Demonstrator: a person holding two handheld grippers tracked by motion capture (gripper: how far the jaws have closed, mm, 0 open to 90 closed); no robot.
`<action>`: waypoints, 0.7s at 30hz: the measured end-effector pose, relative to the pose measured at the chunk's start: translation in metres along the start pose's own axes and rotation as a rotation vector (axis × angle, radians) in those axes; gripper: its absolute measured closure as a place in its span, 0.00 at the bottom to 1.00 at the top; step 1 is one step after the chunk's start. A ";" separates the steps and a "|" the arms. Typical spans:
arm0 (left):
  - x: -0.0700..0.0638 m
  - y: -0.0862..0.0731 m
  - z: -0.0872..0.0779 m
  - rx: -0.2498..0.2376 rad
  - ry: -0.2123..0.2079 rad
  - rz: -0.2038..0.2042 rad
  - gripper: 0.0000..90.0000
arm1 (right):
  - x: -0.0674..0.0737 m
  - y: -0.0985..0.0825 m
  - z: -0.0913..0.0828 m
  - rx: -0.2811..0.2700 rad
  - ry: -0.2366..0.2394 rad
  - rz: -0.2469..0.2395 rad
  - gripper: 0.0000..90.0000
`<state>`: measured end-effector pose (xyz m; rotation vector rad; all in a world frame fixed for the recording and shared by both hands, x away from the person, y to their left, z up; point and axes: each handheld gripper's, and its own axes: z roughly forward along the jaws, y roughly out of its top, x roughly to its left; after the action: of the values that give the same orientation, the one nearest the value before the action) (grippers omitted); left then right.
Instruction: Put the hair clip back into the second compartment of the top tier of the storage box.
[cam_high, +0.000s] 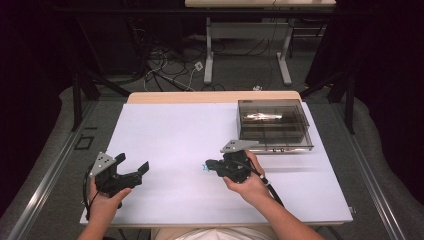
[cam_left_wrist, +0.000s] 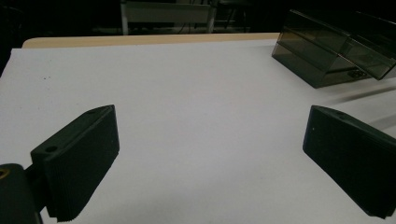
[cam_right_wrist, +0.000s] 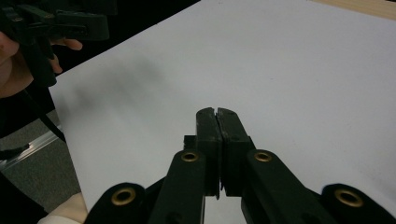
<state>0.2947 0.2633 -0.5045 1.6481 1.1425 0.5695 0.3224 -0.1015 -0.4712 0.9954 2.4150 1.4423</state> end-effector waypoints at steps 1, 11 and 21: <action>0.000 0.000 0.000 0.000 0.000 0.000 0.04 | -0.001 0.000 -0.001 -0.004 -0.001 0.002 0.99; 0.000 0.000 0.000 0.003 0.002 0.014 0.04 | -0.012 0.000 -0.010 -0.030 -0.022 0.031 0.99; -0.003 0.000 0.001 0.002 0.002 0.019 0.04 | -0.019 -0.001 -0.014 -0.036 -0.046 0.041 0.99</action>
<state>0.2938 0.2606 -0.5044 1.6615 1.1305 0.5822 0.3300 -0.1232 -0.4687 1.0635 2.3416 1.4538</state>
